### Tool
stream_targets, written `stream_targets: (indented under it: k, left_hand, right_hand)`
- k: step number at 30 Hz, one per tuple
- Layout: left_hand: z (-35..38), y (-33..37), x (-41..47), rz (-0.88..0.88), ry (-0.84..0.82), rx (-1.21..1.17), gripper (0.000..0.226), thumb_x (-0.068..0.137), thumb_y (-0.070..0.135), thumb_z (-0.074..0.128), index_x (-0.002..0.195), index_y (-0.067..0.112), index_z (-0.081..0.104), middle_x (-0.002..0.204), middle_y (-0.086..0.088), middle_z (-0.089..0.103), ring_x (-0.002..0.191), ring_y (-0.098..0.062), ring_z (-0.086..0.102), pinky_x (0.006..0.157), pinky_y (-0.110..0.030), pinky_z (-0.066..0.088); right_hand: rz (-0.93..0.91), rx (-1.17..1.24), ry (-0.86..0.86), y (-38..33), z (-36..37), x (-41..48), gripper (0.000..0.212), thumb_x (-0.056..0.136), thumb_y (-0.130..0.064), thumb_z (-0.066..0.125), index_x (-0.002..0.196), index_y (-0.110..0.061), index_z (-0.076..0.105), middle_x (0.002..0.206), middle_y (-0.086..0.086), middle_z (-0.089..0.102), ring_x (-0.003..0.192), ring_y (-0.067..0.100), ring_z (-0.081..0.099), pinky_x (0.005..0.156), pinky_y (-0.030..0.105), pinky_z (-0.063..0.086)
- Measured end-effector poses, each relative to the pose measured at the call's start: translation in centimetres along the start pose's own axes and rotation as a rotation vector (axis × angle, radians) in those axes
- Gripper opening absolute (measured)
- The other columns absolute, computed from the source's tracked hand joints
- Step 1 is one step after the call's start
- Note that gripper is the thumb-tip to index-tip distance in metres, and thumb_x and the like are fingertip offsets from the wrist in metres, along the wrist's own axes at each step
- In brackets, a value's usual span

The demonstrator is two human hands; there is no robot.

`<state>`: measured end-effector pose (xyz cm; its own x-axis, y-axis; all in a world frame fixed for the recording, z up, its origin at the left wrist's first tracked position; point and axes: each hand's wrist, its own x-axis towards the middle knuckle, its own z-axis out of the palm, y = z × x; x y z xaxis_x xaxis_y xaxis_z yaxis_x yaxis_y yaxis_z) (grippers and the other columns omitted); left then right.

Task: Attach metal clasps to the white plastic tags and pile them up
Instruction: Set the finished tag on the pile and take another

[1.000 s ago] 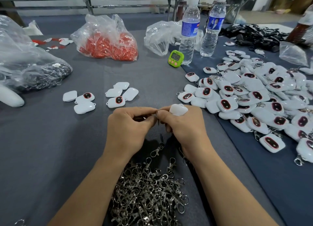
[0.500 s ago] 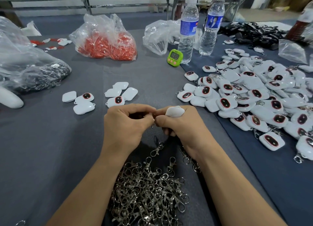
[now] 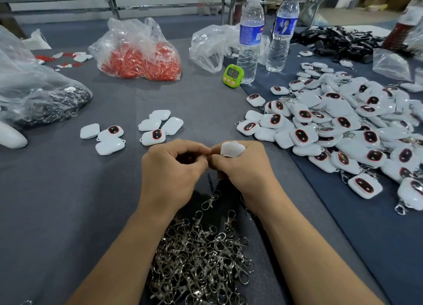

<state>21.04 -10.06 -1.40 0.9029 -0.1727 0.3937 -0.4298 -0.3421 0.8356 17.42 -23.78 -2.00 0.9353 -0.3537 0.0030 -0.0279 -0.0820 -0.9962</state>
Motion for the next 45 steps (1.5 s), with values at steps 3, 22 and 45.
stream_targets:
  k: [3,22,45]
  left_hand:
    - [-0.01,0.14,-0.12,0.023,0.000,-0.007,0.024,0.077,0.009,0.080,0.083,0.032,0.081,0.076,0.023,0.074,0.073,0.001,0.071,0.068,-0.012,0.054]
    - [0.05,-0.02,-0.16,-0.009,-0.016,-0.014,0.031,0.076,0.006,0.081,0.076,0.037,0.077,0.071,0.025,0.073,0.067,0.006,0.070,0.067,-0.008,0.053]
    - [-0.33,-0.49,0.45,-0.203,-0.144,-0.200,0.028,0.072,0.009,0.080,0.070,0.037,0.080,0.072,0.007,0.076,0.065,-0.005,0.070,0.068,-0.021,0.058]
  right_hand:
    - [0.021,-0.007,0.015,0.01,-0.04,0.06,0.010,0.063,-0.024,0.073,0.070,-0.026,0.080,0.052,-0.002,0.062,0.048,0.010,0.054,0.051,0.028,0.044]
    - [0.016,-0.002,0.045,0.23,-0.01,0.20,0.007,0.066,-0.021,0.073,0.071,-0.024,0.078,0.059,0.003,0.066,0.050,0.014,0.055,0.053,0.033,0.044]
    - [0.003,0.100,-0.034,-0.16,-0.57,0.17,0.019,0.084,0.004,0.071,0.076,-0.011,0.077,0.061,0.001,0.066,0.050,0.011,0.052,0.046,0.018,0.040]
